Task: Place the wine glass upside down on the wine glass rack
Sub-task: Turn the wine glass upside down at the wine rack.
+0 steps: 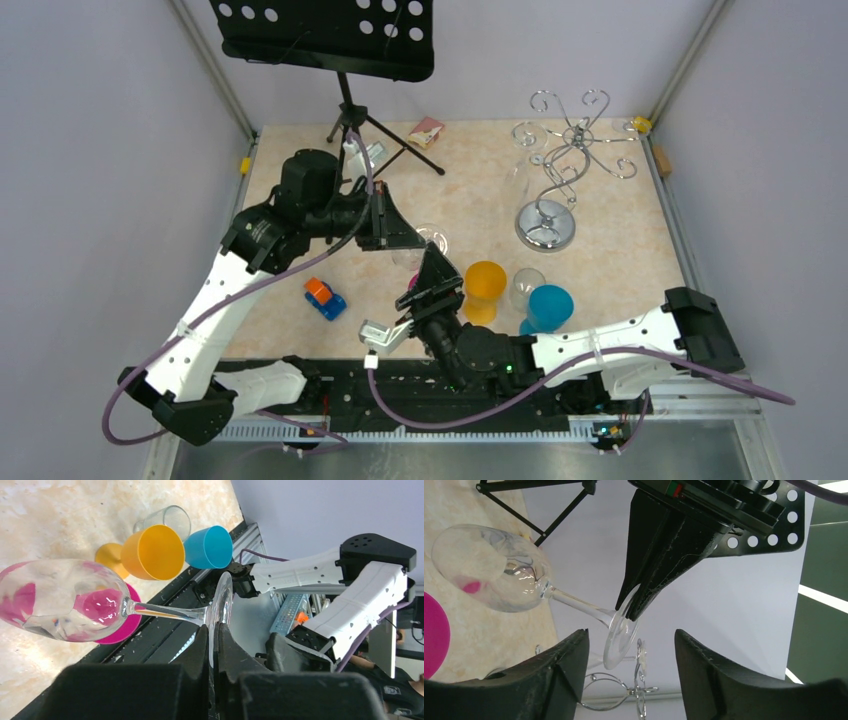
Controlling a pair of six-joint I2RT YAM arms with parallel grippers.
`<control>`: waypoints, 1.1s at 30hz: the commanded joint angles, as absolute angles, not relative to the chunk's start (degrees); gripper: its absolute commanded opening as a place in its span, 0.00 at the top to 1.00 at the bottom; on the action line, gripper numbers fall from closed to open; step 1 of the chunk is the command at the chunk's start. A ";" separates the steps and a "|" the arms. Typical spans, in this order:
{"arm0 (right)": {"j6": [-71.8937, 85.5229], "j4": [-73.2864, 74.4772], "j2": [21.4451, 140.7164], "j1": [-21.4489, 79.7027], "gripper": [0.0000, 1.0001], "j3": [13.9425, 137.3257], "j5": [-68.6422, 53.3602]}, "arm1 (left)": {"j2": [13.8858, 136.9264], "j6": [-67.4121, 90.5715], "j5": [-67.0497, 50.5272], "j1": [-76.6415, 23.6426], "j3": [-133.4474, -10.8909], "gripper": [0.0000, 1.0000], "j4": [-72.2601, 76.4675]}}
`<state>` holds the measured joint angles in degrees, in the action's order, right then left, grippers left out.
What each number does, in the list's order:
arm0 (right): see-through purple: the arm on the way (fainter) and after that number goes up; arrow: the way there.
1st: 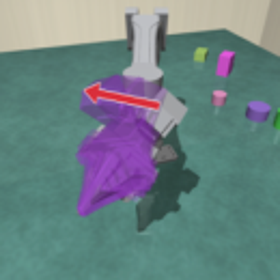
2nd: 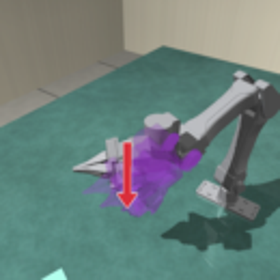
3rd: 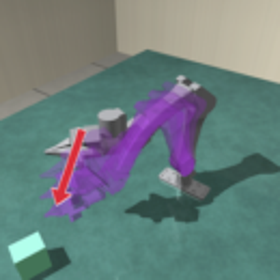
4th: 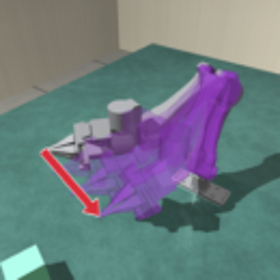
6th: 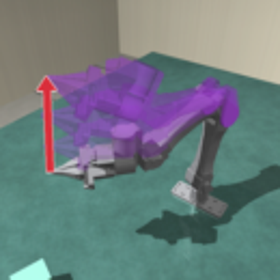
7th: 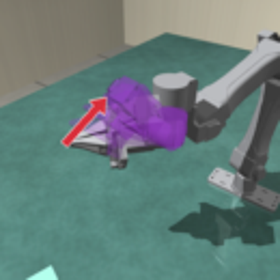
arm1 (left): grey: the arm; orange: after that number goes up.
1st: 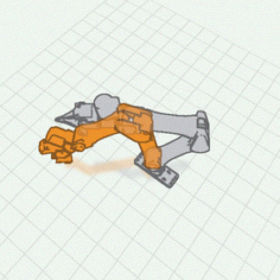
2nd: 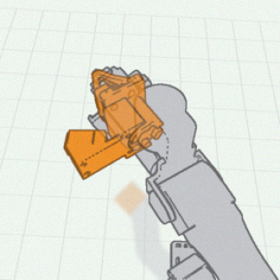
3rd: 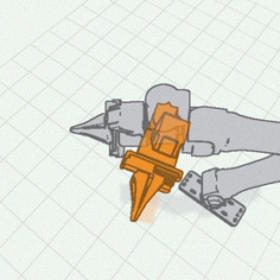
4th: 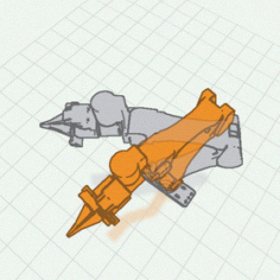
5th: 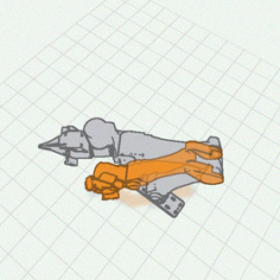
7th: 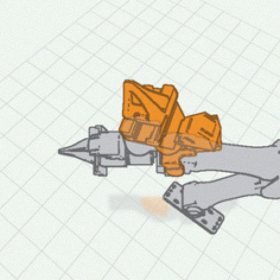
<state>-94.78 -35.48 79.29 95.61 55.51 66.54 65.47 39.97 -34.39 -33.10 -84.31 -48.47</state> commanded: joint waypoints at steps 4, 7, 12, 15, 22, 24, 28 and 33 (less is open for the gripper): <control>-92.03 -36.44 78.71 96.33 0.22 58.90 65.44 | 62.35 36.85 -27.20 -33.14 -85.55 1.00 -45.28; -88.28 -38.73 78.93 96.29 0.02 60.49 66.33 | 60.89 36.17 -23.89 -33.18 -85.52 1.00 -44.55; -79.71 -31.00 80.08 96.08 0.01 66.50 68.09 | 58.01 33.96 -17.63 -33.15 -85.53 1.00 -44.36; -65.43 -16.61 80.51 95.58 0.01 72.09 67.33 | 55.79 32.37 -14.08 -33.14 -84.62 1.00 -44.47; -33.93 14.23 80.81 94.38 0.01 86.05 59.56 | 50.72 29.86 -8.80 -33.17 -80.99 1.00 -44.38; -27.47 17.01 79.87 93.56 0.01 88.00 57.08 | 49.57 29.48 -8.17 -33.15 -80.05 1.00 -44.47; -13.07 20.39 76.83 90.78 0.02 90.57 50.25 | 48.49 29.27 -7.24 -33.15 -78.59 1.00 -44.62; 7.77 19.46 71.48 84.44 0.05 87.44 39.96 | 48.15 29.75 -7.24 -33.14 -77.66 1.00 -44.74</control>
<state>-14.46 18.65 77.76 88.84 87.42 49.54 49.12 30.92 -8.27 -33.10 -78.06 -48.53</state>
